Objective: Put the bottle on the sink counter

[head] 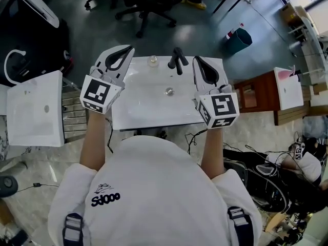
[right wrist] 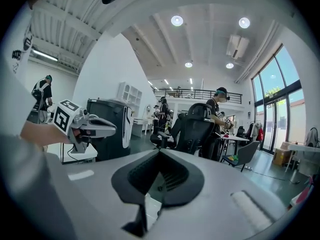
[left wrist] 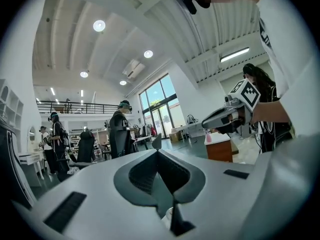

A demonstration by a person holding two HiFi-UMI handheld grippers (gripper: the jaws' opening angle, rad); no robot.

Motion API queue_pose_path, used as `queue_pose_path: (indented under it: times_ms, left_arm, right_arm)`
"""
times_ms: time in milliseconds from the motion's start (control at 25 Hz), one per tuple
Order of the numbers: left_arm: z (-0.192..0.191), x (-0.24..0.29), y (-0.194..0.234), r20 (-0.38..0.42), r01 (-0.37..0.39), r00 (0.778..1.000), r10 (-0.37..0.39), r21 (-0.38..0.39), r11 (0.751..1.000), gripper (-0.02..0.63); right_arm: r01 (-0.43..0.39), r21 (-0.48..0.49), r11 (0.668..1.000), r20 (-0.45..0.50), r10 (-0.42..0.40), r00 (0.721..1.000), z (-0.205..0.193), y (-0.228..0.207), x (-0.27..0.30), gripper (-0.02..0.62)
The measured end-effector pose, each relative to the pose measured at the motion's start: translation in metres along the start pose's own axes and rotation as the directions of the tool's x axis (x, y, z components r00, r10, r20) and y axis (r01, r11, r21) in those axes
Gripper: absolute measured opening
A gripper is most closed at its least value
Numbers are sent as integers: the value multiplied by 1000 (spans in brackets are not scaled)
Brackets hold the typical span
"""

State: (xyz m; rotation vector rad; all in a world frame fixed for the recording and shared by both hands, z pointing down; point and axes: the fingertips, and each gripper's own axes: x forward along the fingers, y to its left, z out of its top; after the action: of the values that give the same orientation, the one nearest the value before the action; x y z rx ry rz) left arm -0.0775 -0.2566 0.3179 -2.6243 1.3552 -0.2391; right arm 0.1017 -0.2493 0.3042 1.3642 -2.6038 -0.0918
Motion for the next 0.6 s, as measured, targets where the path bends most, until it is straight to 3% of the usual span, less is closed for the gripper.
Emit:
queue_pose_path:
  times_ms: [600]
  left_arm:
    - [-8, 10, -5, -19, 20, 1000, -20, 3, 1000, 6]
  right_arm:
    - [8, 5, 1000, -8, -8, 1000, -7, -5, 6, 9]
